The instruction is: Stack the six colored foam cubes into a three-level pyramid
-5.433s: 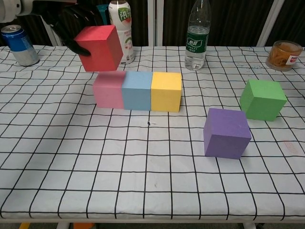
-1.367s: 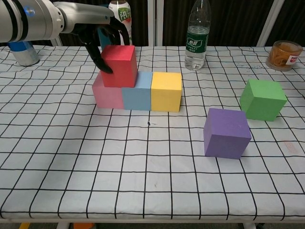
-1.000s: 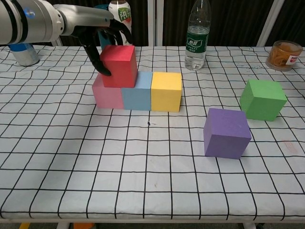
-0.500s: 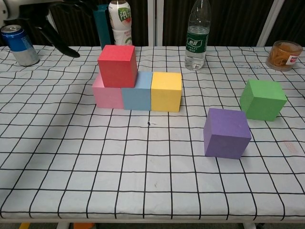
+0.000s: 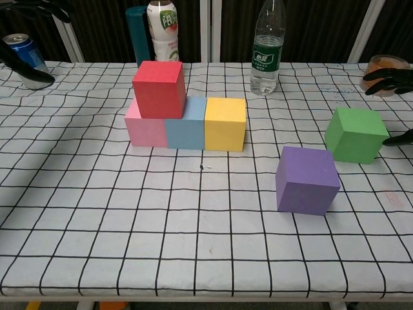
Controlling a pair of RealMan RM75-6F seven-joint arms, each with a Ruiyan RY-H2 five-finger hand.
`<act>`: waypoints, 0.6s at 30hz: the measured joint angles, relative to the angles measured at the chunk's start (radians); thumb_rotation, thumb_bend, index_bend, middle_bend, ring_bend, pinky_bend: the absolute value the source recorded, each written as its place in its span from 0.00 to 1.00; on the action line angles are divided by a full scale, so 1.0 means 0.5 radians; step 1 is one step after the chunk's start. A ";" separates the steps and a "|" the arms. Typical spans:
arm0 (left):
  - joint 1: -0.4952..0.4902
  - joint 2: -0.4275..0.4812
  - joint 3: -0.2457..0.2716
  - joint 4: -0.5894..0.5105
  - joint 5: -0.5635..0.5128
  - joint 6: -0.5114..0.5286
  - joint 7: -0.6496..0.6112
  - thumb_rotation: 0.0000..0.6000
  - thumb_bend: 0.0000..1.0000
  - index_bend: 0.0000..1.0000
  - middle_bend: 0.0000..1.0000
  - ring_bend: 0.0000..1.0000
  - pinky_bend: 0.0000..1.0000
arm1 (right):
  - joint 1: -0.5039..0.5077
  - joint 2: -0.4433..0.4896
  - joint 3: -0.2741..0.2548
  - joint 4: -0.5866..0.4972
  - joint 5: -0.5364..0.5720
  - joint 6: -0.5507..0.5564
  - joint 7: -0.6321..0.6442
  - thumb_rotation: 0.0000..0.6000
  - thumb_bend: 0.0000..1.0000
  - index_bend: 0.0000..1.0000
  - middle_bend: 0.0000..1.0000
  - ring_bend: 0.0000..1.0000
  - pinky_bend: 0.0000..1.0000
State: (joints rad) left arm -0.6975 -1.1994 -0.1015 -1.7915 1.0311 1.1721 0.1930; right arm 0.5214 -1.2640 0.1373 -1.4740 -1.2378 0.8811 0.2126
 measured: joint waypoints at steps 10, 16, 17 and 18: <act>0.050 0.045 -0.057 -0.036 0.013 -0.047 -0.023 1.00 0.09 0.12 0.11 0.07 0.10 | 0.087 -0.135 -0.045 0.259 -0.258 0.020 -0.011 1.00 0.04 0.00 0.23 0.00 0.00; 0.069 0.064 -0.085 -0.050 0.013 -0.073 -0.028 1.00 0.09 0.12 0.11 0.07 0.10 | 0.098 -0.219 -0.078 0.385 -0.343 0.069 0.022 1.00 0.04 0.00 0.23 0.00 0.00; 0.072 0.067 -0.089 -0.052 0.014 -0.076 -0.029 1.00 0.09 0.12 0.11 0.07 0.10 | 0.099 -0.236 -0.086 0.416 -0.362 0.079 0.038 1.00 0.04 0.00 0.23 0.00 0.00; 0.076 0.069 -0.092 -0.054 0.016 -0.078 -0.030 1.00 0.09 0.12 0.11 0.07 0.10 | 0.100 -0.248 -0.092 0.439 -0.376 0.086 0.054 1.00 0.04 0.00 0.24 0.00 0.00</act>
State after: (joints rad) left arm -0.6597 -1.1651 -0.1477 -1.8187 1.0391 1.1333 0.1778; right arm 0.5714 -1.3882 0.0915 -1.2544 -1.4260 0.9242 0.2395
